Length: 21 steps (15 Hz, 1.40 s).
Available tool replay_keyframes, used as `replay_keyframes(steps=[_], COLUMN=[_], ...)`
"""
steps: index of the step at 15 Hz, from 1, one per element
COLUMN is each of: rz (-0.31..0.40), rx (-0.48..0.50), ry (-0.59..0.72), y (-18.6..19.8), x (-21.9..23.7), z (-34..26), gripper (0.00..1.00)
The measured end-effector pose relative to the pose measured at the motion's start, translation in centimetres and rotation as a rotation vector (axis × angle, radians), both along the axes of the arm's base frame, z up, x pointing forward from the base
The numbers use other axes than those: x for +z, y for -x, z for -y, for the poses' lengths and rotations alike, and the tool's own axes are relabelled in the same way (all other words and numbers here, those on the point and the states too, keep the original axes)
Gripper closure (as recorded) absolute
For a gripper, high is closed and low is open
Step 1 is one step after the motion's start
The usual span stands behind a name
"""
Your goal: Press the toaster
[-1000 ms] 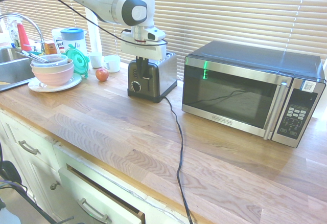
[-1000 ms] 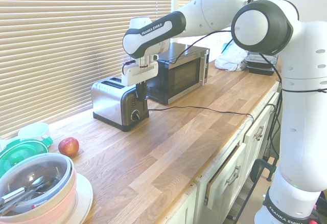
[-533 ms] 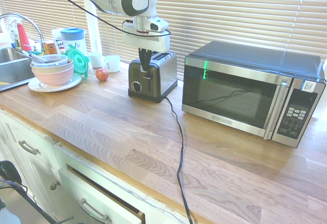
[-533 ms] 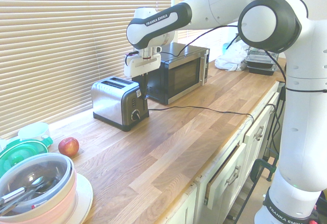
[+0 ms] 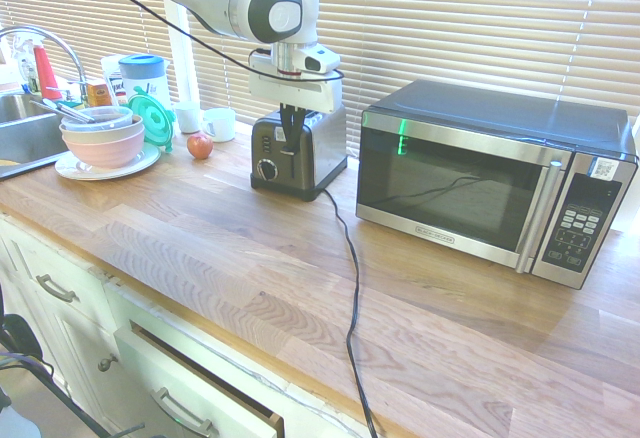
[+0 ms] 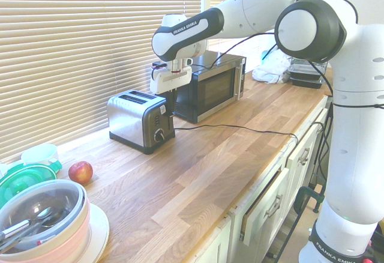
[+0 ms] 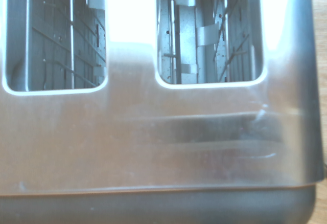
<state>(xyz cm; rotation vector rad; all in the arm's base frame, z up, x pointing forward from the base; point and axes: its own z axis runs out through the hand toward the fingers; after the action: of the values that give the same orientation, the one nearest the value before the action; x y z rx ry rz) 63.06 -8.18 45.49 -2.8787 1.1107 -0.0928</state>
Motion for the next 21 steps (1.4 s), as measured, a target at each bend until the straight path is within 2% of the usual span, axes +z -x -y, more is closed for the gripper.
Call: replay_keyframes(steps=[12,21], rz=[-0.022,-0.020], rx=[0.032,-0.006], ry=[0.003,-0.016], y=[-0.2,-0.4], x=[-2.2,-3.2], z=[-2.6,0.0], gripper=[1.00,1.00])
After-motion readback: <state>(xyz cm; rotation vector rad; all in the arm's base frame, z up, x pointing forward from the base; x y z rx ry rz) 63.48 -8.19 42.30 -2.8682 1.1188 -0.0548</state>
